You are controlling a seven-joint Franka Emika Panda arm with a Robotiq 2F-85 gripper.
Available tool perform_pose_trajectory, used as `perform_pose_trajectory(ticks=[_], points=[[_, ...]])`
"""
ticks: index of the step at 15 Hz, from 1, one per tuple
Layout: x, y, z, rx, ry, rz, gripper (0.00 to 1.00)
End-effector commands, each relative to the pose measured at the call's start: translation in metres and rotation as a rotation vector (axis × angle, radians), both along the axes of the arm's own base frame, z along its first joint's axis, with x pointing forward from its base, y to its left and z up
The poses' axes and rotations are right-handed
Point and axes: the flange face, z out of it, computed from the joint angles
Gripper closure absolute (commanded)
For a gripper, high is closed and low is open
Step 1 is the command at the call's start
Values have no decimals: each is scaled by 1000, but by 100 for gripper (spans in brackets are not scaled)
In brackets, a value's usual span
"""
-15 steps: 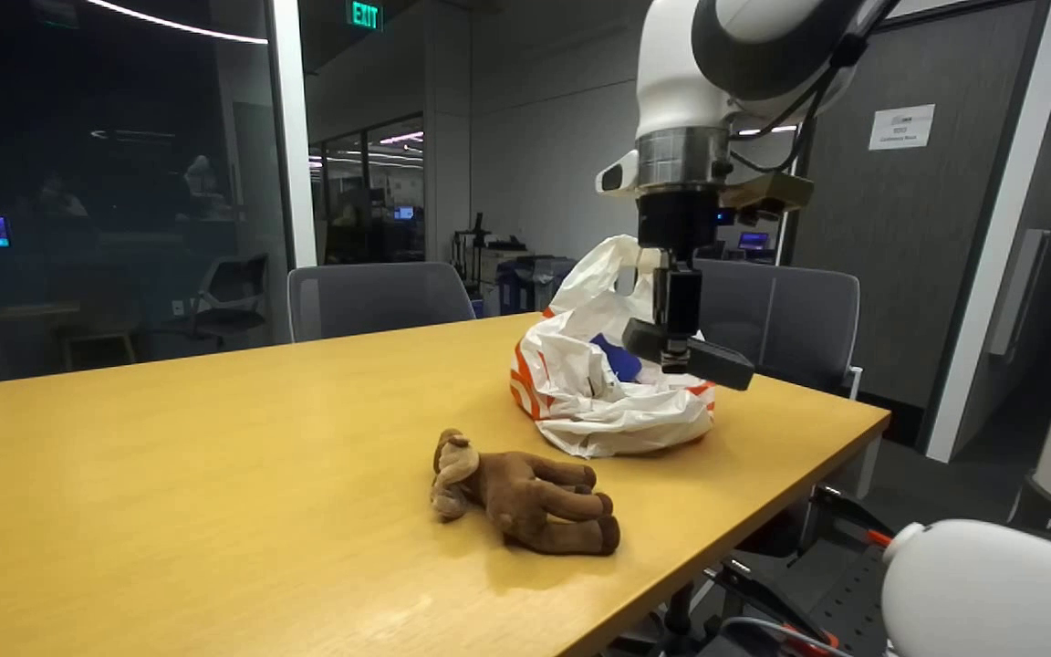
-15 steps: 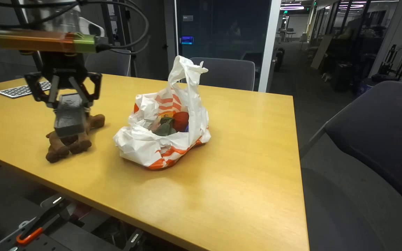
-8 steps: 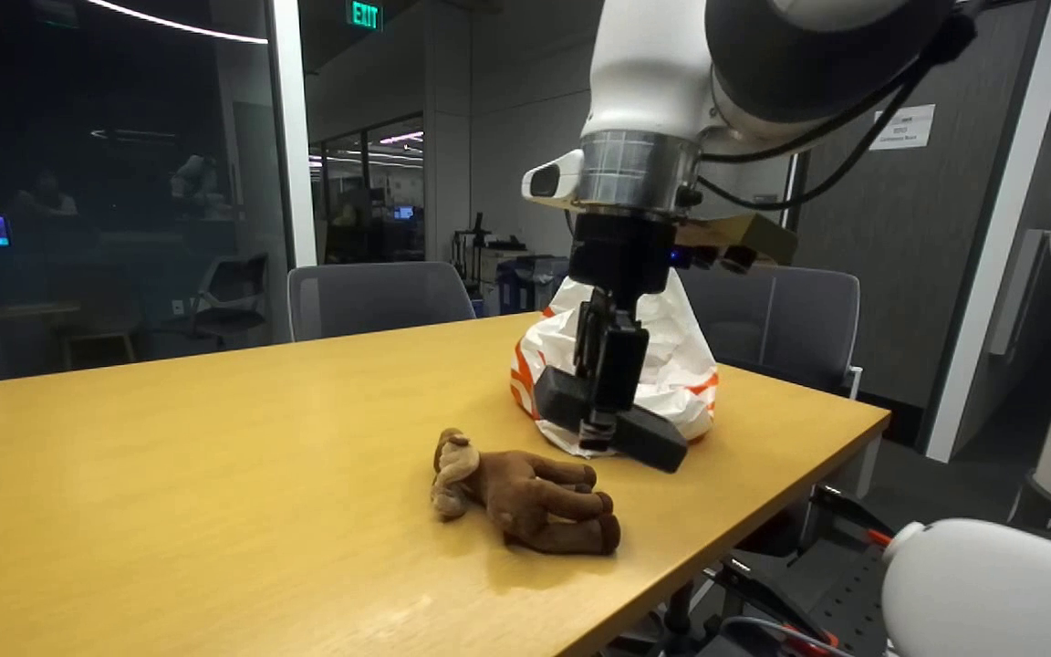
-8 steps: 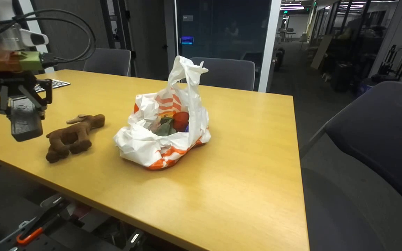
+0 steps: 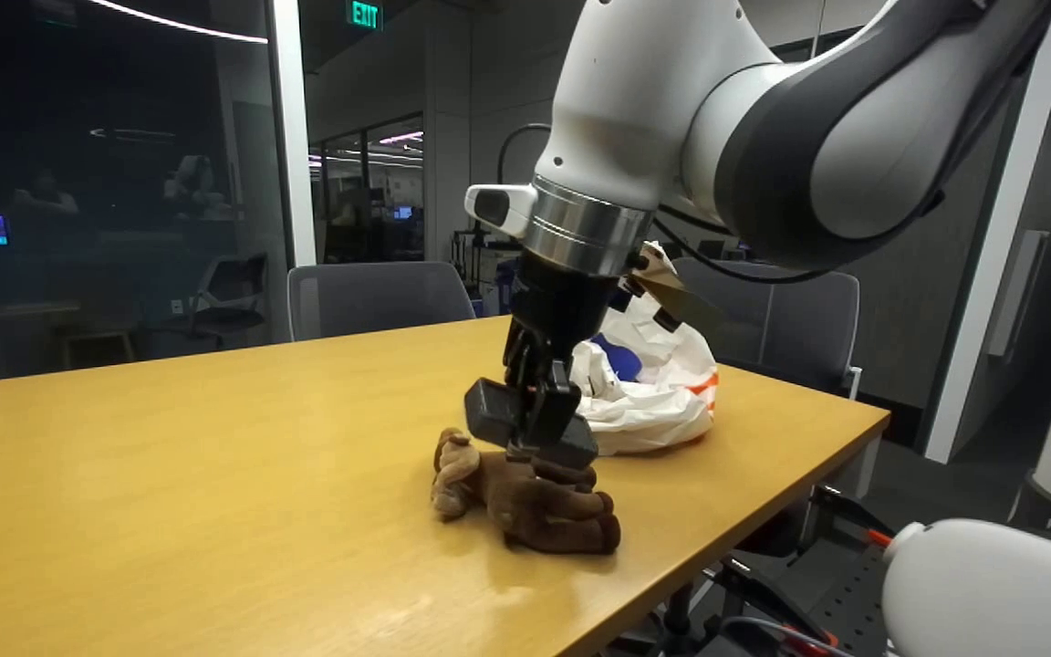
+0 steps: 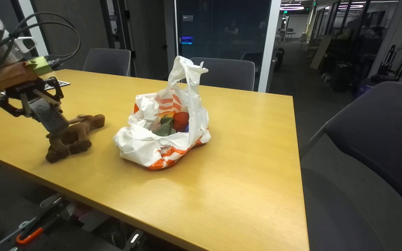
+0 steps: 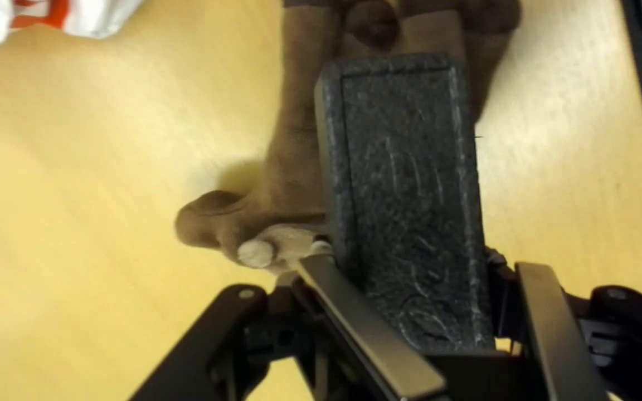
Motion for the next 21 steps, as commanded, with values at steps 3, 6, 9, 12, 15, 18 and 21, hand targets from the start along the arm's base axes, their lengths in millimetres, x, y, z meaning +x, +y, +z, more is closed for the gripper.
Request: perform_pose_trajectory(ticks=[3, 6, 9, 12, 15, 18, 21], points=[[44, 5, 22, -69, -127, -14, 66], [54, 4, 5, -63, -57, -16, 17], [53, -1, -10, -73, -1, 9, 5], [53, -9, -16, -107, 34, -5, 0], [55, -33, -2, -162, -11, -72, 0], [68, -69, 35, -139, -72, -224, 0], [84, -80, 30, -131, -38, -265, 0]])
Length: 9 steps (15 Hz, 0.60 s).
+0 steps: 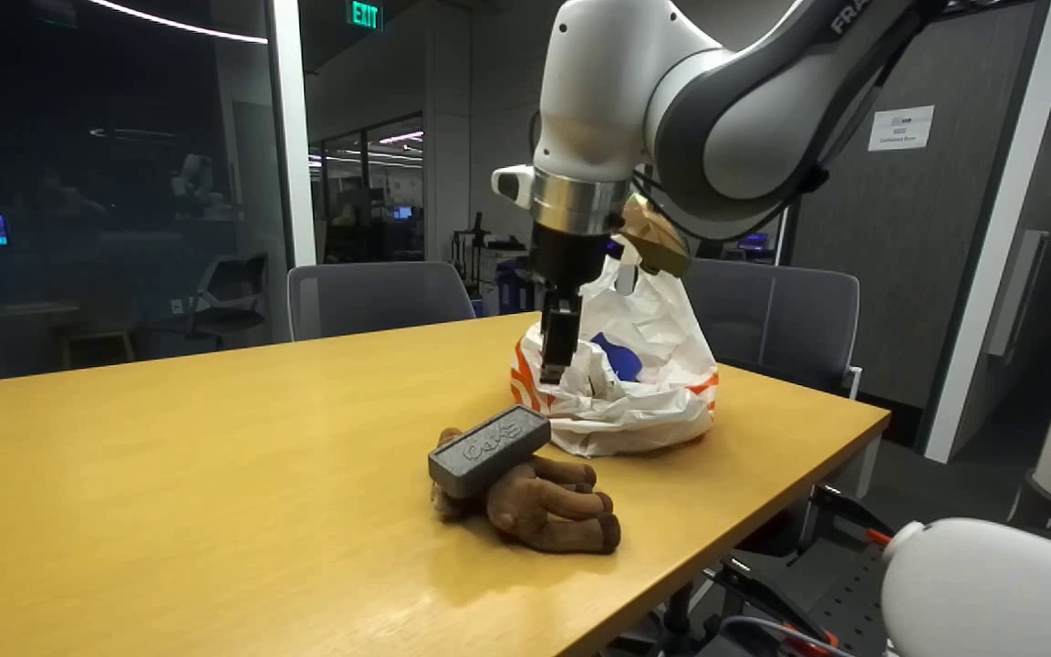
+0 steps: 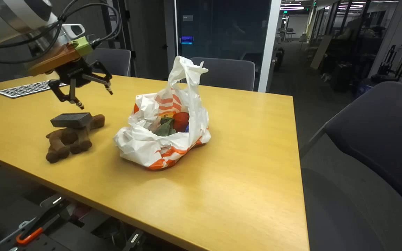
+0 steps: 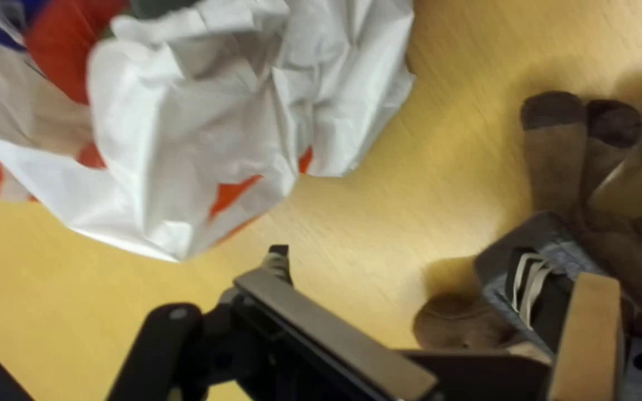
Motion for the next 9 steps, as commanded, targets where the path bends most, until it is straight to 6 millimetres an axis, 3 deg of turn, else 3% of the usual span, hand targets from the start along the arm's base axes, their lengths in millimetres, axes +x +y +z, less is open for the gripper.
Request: perform_pose_trajectory(ticks=[1, 3, 7, 9], points=[[4, -14, 9, 4, -9, -40, 0], [3, -28, 18, 9, -24, -72, 0], [-3, -27, 15, 8, -20, -78, 0], [9, -39, 22, 20, -22, -115, 0]])
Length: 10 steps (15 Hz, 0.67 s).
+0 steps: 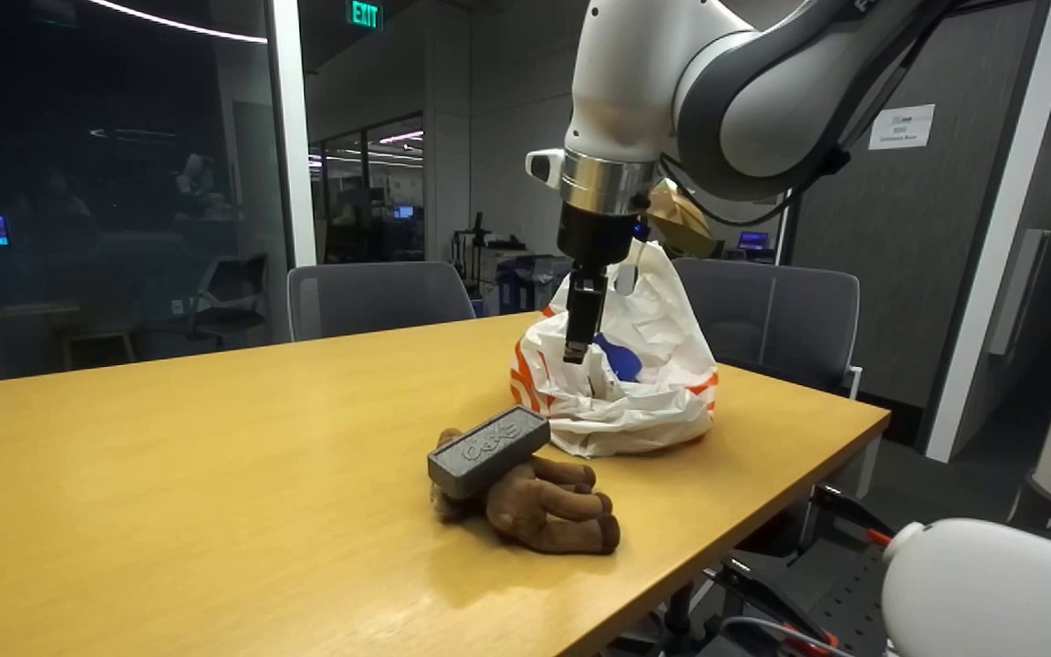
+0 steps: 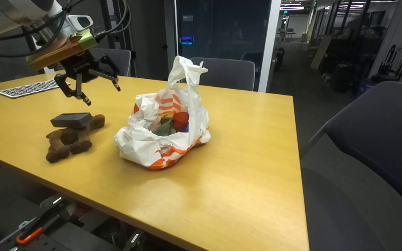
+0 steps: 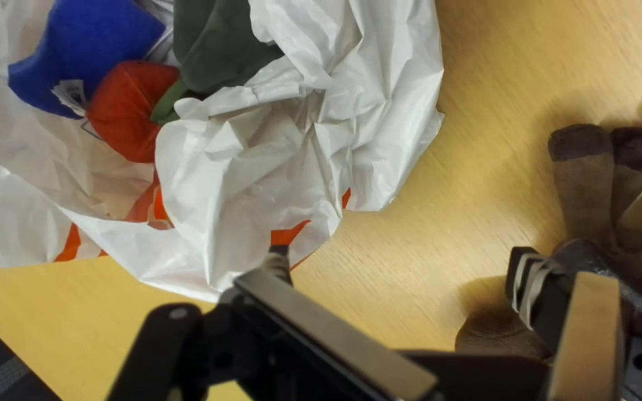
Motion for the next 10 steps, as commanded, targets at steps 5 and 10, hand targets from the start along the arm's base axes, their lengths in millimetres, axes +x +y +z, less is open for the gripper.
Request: perform_pose_trajectory(ticks=[5, 10], points=[[57, -77, 20, 23, 51, -212, 0], [89, -125, -8, 187, 251, -323, 0]])
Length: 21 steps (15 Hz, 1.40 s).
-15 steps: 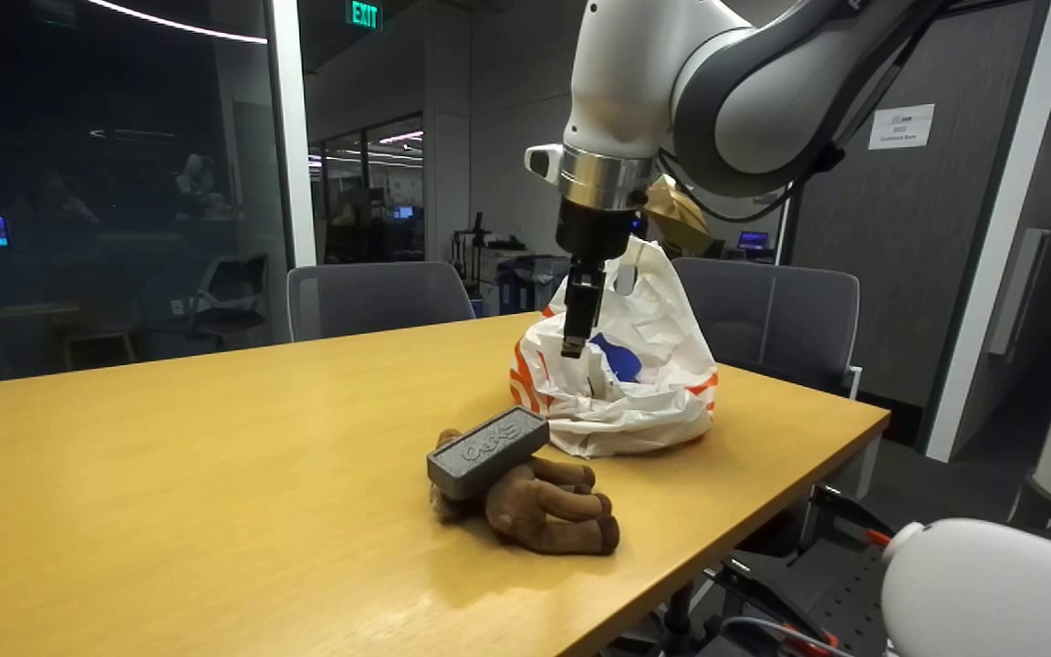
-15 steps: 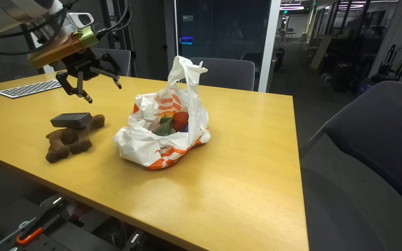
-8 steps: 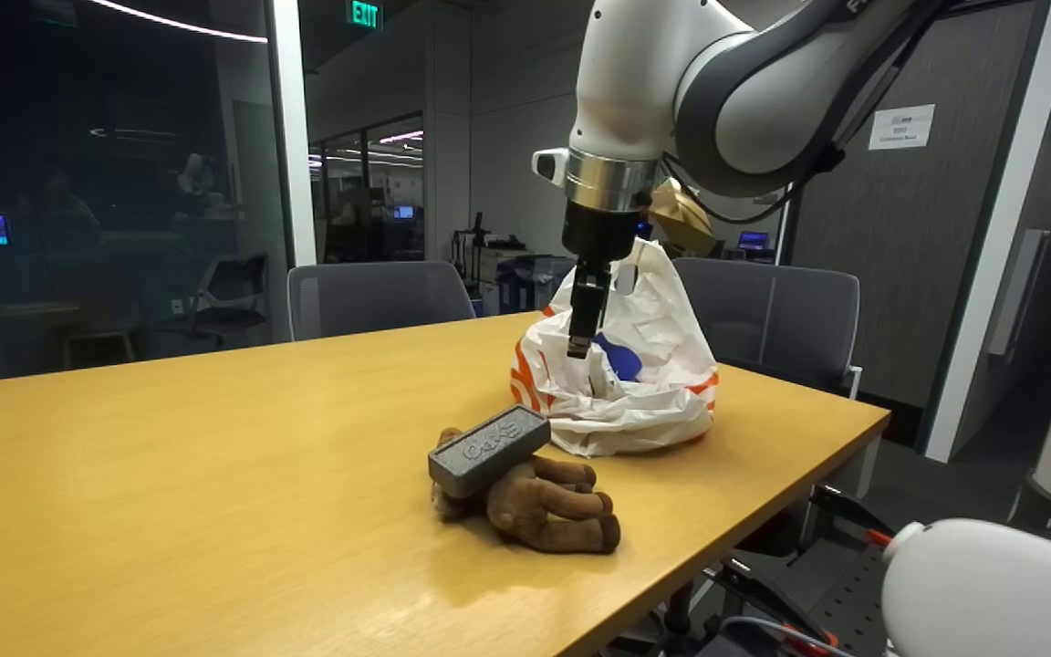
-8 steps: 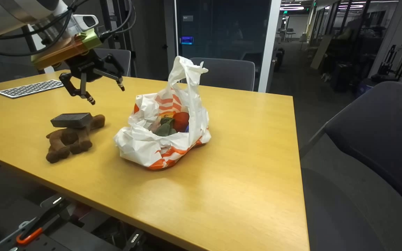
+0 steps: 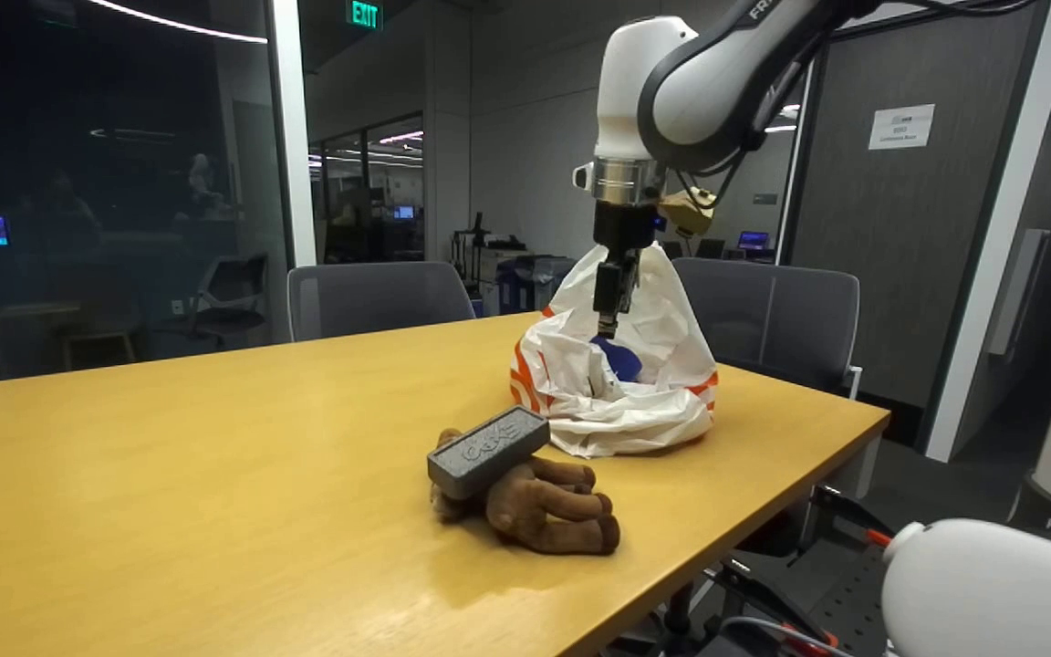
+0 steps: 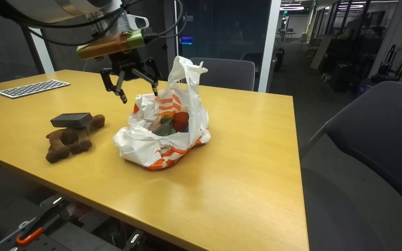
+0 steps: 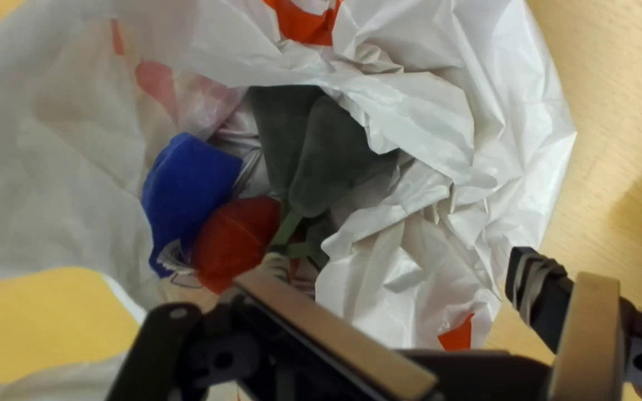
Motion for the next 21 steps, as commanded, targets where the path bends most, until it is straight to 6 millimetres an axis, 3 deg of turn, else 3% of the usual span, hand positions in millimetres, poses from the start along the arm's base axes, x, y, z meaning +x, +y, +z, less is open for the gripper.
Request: perform_pose_trajectory(ticks=[1, 7, 12, 21], points=[[28, -22, -18, 127, 85, -78, 0], [51, -60, -21, 45, -69, -155, 0], [60, -91, -50, 43, -91, -254, 0], [82, -108, -85, 139, -136, -302, 0]])
